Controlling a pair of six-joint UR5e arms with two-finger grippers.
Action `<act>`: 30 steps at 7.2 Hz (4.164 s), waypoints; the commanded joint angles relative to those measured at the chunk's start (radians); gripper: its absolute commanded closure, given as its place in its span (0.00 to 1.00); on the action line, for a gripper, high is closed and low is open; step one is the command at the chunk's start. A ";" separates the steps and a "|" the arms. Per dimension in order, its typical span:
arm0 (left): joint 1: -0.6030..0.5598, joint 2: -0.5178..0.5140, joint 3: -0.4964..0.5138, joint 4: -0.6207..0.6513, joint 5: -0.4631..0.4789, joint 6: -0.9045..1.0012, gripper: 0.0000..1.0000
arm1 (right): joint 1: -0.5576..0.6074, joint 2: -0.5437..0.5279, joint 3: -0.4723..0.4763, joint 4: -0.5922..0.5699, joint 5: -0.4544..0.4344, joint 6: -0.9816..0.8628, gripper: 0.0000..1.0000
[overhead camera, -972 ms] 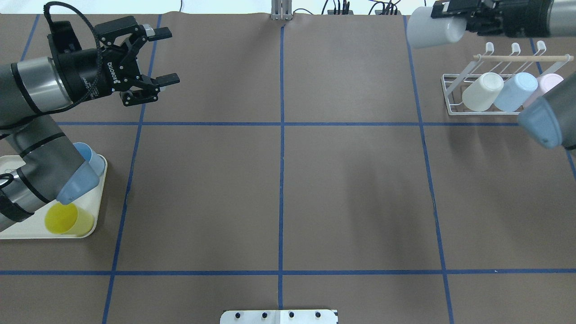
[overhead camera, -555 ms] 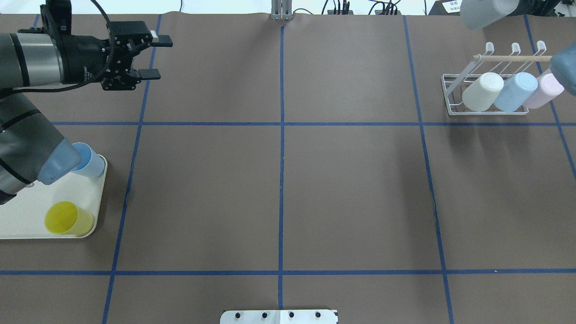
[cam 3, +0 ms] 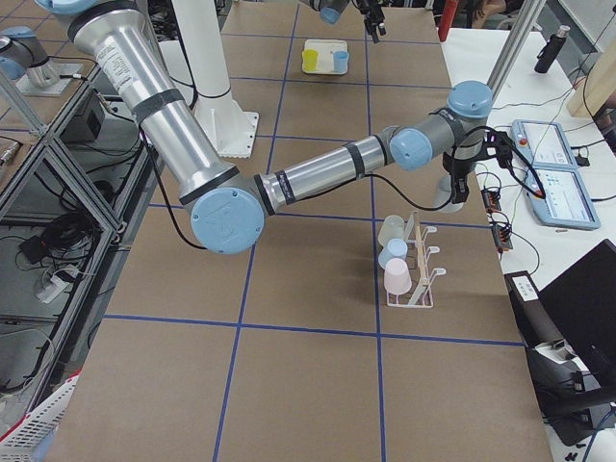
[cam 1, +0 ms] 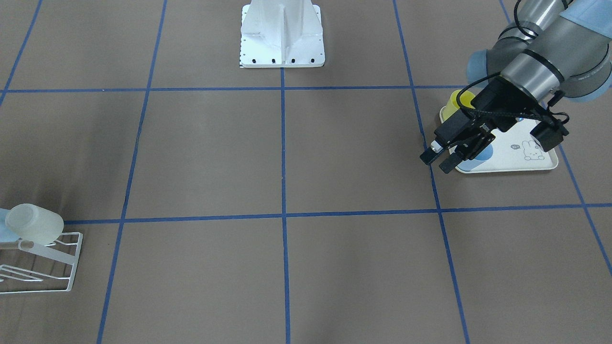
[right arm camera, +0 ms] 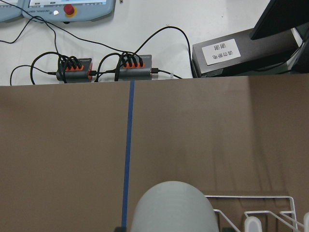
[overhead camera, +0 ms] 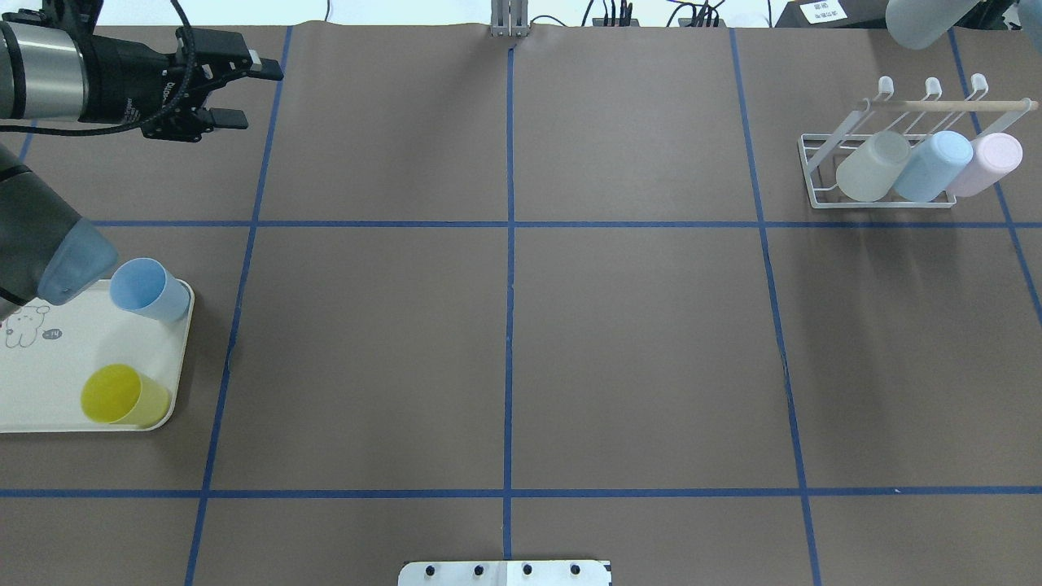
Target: Transfer IKEA cup to right arm and place on rack
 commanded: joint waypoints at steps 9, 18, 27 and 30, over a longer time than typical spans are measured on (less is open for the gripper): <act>0.002 0.024 -0.006 0.001 0.009 0.004 0.00 | -0.062 0.029 -0.153 0.006 0.005 -0.037 0.88; -0.024 0.309 -0.095 0.021 -0.001 0.443 0.00 | -0.095 0.018 -0.176 0.035 -0.020 -0.037 0.05; 0.270 0.613 -0.321 0.477 0.012 0.564 0.00 | -0.092 0.012 -0.066 0.035 -0.018 0.075 0.02; 0.288 0.626 -0.324 0.475 0.009 0.560 0.00 | -0.094 0.001 -0.043 0.035 -0.017 0.092 0.02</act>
